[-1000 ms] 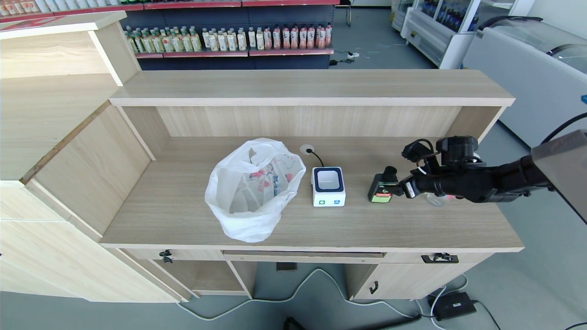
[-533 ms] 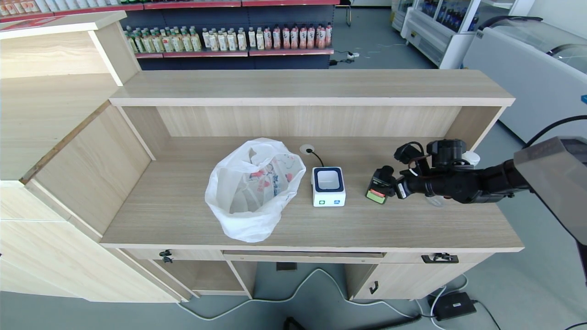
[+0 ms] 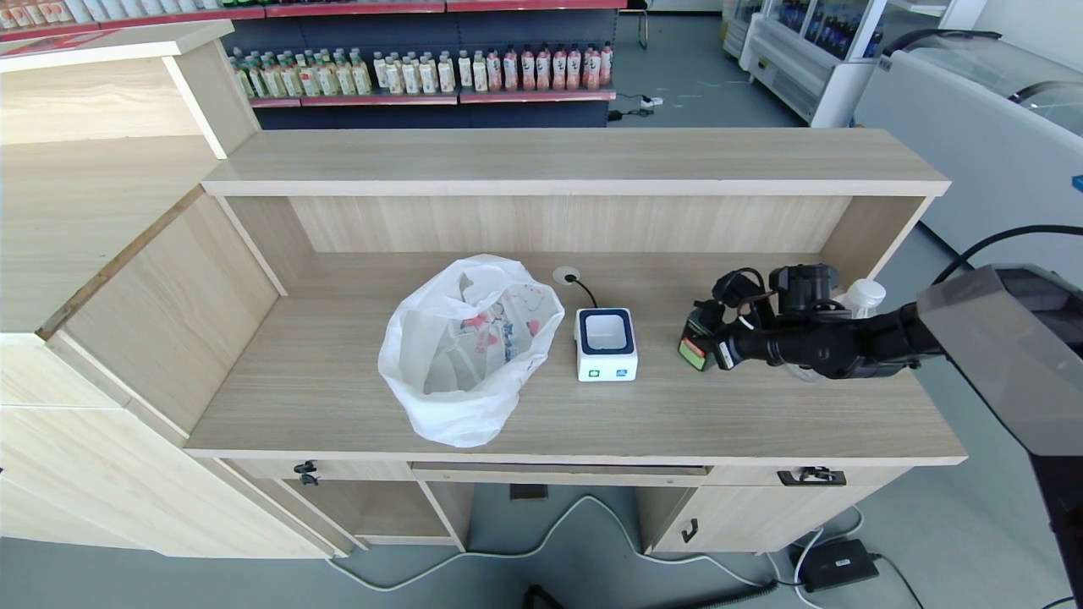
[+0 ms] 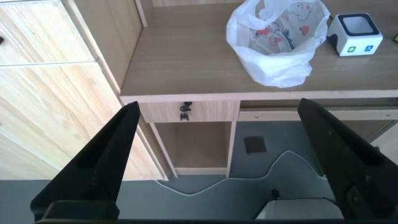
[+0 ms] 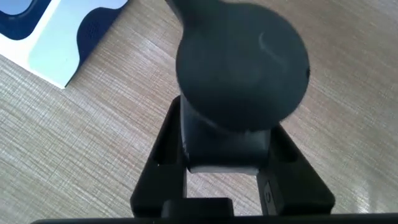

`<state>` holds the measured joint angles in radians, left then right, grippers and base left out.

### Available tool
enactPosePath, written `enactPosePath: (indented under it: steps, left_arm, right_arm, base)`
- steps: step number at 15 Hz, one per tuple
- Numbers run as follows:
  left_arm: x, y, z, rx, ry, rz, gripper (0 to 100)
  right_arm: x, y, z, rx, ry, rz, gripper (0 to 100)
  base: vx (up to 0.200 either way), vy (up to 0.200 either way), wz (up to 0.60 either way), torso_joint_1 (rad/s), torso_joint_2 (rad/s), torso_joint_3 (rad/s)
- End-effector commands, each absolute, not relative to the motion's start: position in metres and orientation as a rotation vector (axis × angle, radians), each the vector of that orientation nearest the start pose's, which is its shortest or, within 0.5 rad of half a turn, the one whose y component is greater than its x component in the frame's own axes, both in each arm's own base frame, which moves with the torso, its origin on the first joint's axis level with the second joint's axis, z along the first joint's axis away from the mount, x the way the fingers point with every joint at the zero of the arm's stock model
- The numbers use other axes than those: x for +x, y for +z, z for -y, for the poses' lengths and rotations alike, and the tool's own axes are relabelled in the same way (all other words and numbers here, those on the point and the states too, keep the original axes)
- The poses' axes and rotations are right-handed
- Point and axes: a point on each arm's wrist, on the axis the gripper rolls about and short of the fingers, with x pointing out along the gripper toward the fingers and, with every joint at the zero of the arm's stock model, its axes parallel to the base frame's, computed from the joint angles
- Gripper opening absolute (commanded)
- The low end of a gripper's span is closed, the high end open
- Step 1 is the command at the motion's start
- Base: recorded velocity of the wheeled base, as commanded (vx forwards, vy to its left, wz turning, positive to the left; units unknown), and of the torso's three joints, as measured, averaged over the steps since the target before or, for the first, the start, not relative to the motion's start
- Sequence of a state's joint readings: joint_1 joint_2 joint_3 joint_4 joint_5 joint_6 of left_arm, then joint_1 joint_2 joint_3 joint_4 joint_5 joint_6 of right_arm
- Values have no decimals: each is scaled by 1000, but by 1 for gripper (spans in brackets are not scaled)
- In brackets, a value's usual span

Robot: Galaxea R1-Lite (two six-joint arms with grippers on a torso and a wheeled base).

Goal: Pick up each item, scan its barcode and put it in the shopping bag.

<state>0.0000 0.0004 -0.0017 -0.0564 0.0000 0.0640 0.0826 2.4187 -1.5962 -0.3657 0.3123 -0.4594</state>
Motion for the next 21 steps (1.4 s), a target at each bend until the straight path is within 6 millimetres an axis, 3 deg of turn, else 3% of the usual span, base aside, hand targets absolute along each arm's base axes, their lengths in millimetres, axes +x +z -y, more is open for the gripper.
enactPosePath:
  steps: [1,4,6,8,11,13,14,15,18,20,21]
  left_arm:
    - [-23,82,0,64,2,58,100]
    - [-23,82,0,64,2,58,100]
    - [-23,82,0,64,2,58,100]
    - [-23,82,0,64,2,58,100]
    - [-23,82,0,64,2,58,100]
    - [-23,82,0,64,2,58,100]
    - [-23,82,0,64,2,58,100]
    - [-23,82,0,64,2,58,100]
    - [-23,82,0,64,2,58,100]
    - [-23,82,0,64,2,58,100]
    - [-23,82,0,64,2,58,100]
  right_arm:
    - [490,72,-53,-389,495,-365,0]
    - [488,83,-56,-397,496,-340,0]
    - [480,107,-51,-405,478,-302,0]
    - [458,154,-28,-406,417,-238,0]
    - [367,221,18,-464,300,-188,0]
    - [308,238,35,-577,240,-171,0]
    - [257,243,32,-705,230,-143,0]
    - [228,249,28,-808,220,-99,0]
    - [177,246,19,-1176,237,-9,0]
    - [168,245,6,-1338,345,108,0]
    - [161,250,-9,-1558,403,267,0]
  base:
    - [0,0,0,0,0,0]
    - [0,0,0,0,0,0]
    - [0,0,0,0,0,0]
    - [0,0,0,0,0,0]
    - [0,0,0,0,0,0]
    - [0,0,0,0,0,0]
    - [0,0,0,0,0,0]
    - [0,0,0,0,0,0]
    - [0,0,0,0,0,0]
    - [0,0,0,0,0,0]
    - [0,0,0,0,0,0]
